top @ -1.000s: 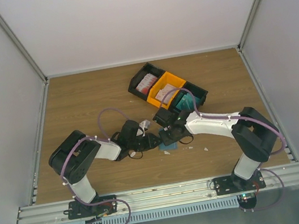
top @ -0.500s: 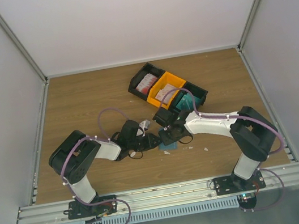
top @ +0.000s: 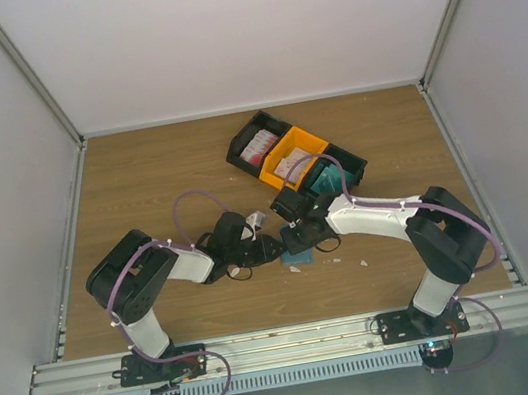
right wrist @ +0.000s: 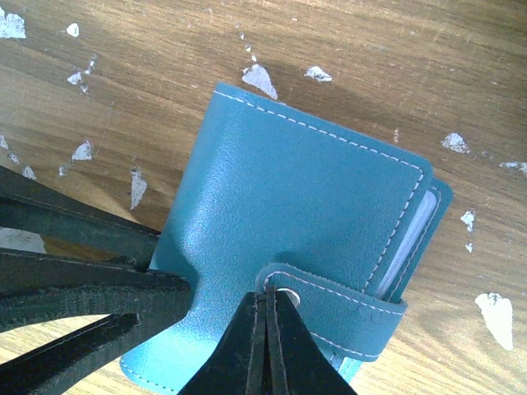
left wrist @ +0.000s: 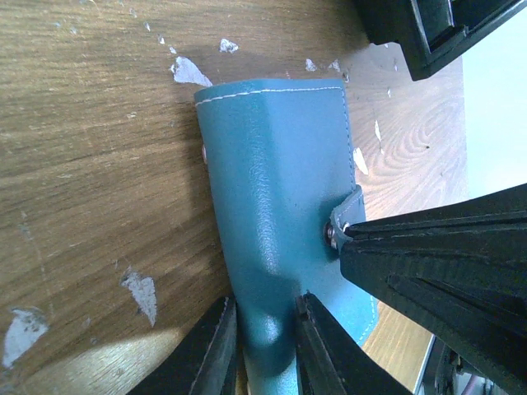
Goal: Put the credit cards into the card holder
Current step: Close the card holder at the center of the board.
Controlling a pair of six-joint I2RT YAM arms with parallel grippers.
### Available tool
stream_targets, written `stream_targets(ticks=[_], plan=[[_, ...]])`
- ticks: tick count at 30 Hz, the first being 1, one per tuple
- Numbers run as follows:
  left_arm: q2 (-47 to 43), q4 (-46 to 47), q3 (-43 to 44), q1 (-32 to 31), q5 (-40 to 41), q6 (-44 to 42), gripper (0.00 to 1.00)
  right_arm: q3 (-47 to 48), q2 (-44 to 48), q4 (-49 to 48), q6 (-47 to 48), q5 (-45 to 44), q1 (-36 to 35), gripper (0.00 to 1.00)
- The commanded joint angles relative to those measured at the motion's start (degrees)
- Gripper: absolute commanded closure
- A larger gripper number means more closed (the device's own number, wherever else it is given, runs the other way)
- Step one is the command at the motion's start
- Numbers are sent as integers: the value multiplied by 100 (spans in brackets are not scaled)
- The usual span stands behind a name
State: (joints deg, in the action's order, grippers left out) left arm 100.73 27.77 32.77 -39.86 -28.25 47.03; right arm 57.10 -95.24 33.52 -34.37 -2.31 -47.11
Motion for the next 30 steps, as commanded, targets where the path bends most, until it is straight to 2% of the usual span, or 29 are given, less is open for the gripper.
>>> stream_targets(ticks=[1,17,30], plan=[[308,-554,-175,-22,215,-49,76,12,120,-158,-89,-45,98,100],[317,-553,-175,-22,219,-51,76,-118,49,-326,109,383,185,100],[352,-553,-149,-22,208,-49,76,-147,3,-30,233,405,198,100]])
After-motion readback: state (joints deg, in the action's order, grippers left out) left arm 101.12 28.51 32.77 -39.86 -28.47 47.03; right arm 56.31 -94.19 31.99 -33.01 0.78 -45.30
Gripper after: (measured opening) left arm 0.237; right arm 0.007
